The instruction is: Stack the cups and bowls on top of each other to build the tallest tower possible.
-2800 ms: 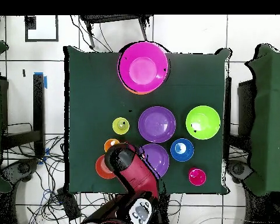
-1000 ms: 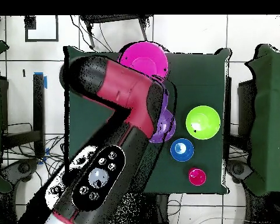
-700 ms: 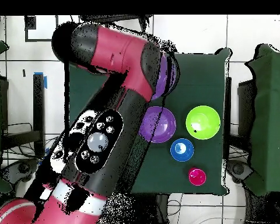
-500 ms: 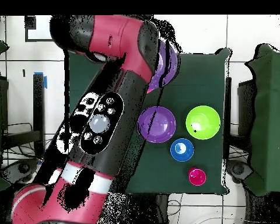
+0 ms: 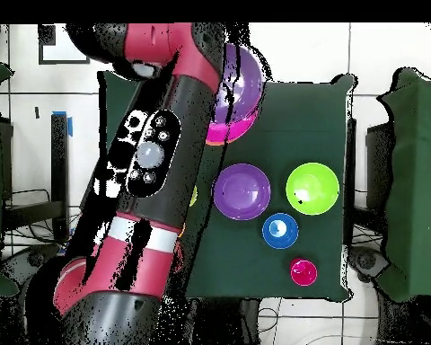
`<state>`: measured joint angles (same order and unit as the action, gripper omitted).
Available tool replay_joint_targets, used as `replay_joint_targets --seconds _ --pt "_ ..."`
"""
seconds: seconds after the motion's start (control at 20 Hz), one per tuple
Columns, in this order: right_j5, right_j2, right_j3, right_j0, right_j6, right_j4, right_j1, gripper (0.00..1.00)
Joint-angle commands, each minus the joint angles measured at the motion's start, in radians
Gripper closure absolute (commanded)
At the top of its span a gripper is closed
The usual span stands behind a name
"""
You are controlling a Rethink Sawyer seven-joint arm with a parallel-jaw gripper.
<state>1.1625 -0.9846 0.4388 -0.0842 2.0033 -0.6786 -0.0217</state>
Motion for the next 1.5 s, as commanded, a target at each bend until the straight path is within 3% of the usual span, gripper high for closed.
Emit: replay_joint_targets --seconds 0.05,0.45,1.5 --pt "0.142 0.003 -0.103 0.002 0.198 -0.018 0.029 1.00" --pt "0.081 0.028 -0.044 -0.017 0.192 -0.008 0.038 1.00" --pt "-0.046 0.085 -0.006 -0.010 0.188 -0.013 0.099 1.00"
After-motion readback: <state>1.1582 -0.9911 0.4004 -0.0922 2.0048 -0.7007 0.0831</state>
